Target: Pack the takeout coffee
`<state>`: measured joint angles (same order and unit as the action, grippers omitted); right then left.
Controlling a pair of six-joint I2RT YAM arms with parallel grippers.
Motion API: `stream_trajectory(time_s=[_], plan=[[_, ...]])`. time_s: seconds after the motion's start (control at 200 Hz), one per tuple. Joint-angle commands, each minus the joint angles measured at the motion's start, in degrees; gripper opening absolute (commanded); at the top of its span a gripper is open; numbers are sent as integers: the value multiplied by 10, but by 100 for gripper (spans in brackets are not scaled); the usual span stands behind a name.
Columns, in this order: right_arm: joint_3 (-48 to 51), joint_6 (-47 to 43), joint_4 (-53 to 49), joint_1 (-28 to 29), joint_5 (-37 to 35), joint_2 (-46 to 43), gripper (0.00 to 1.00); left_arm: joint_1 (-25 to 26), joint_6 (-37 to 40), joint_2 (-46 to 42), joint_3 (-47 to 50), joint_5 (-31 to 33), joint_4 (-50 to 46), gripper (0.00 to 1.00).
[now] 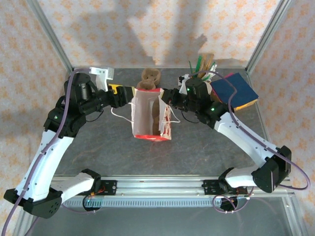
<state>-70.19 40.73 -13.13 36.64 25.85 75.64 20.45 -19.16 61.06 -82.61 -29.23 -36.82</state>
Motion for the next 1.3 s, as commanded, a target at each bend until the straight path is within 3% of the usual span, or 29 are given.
stream_trajectory(time_s=[0.0,0.225,0.395,0.541,0.751,0.931,1.296], plan=[[13,59,46,-15,21,14,8,30,-26,22,-26,-5,-16,65],[41,119,97,-26,67,36,8,114,-60,93,-70,73,-64,62],[85,171,156,-48,91,15,8,149,-83,143,-101,113,-94,55],[128,214,214,-70,117,-8,7,156,-89,172,-113,116,-102,41],[152,212,207,-74,103,-29,7,163,-91,199,-132,126,-132,27],[169,209,208,-74,93,-35,7,194,-92,218,-132,153,-160,26],[160,172,170,-76,76,-30,8,198,-87,296,-100,191,-180,20]])
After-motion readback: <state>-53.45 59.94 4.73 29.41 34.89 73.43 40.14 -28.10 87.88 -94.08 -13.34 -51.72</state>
